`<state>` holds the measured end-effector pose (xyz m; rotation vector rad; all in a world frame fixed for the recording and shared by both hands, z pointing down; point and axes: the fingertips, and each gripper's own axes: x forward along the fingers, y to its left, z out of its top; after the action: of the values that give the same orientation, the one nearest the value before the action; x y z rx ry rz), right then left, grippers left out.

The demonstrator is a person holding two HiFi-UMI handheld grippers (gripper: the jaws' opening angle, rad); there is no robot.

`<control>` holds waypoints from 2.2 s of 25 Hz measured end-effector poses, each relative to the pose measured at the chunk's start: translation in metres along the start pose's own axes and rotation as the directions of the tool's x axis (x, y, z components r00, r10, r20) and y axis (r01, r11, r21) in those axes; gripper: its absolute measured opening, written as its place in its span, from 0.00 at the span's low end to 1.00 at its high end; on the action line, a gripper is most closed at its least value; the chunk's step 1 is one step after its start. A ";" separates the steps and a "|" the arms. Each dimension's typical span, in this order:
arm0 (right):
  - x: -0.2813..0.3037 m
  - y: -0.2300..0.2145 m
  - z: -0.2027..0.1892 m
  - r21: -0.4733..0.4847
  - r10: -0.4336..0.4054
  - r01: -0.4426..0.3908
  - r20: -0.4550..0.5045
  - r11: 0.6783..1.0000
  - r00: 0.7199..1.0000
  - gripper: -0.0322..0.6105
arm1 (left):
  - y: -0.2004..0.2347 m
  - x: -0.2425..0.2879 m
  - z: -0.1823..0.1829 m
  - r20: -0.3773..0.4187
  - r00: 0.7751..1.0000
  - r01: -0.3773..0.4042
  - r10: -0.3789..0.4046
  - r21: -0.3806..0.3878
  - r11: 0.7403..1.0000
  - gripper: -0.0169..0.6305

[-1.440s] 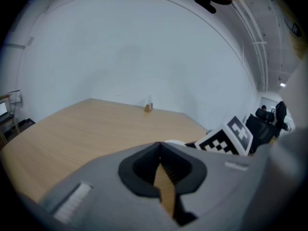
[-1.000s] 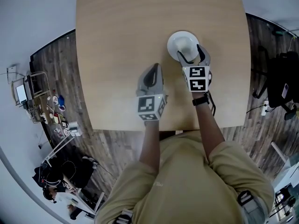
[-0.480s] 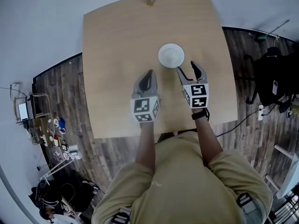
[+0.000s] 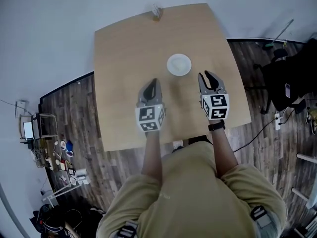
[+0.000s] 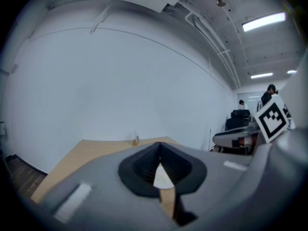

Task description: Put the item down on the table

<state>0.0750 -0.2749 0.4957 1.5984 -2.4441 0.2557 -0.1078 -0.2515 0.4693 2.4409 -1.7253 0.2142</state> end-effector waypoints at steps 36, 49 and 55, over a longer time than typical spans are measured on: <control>-0.071 0.054 0.073 -0.042 -0.054 0.062 0.170 0.997 0.984 0.06 | 0.001 -0.073 0.055 0.173 0.982 0.057 -0.073 0.097 0.994 0.03; -0.047 0.046 0.072 -0.112 -0.040 0.053 0.116 0.992 0.992 0.06 | 0.002 -0.039 0.047 0.172 0.982 0.081 -0.083 0.019 0.997 0.03; -0.023 0.038 0.073 -0.122 -0.030 0.041 0.090 0.992 0.995 0.06 | 0.012 -0.015 0.042 0.157 0.985 0.074 -0.070 -0.018 0.997 0.03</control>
<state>0.0429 -0.2579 0.4184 1.6313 -2.4399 0.0269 -0.1222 -0.2503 0.4259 2.5588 -1.6833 -0.0059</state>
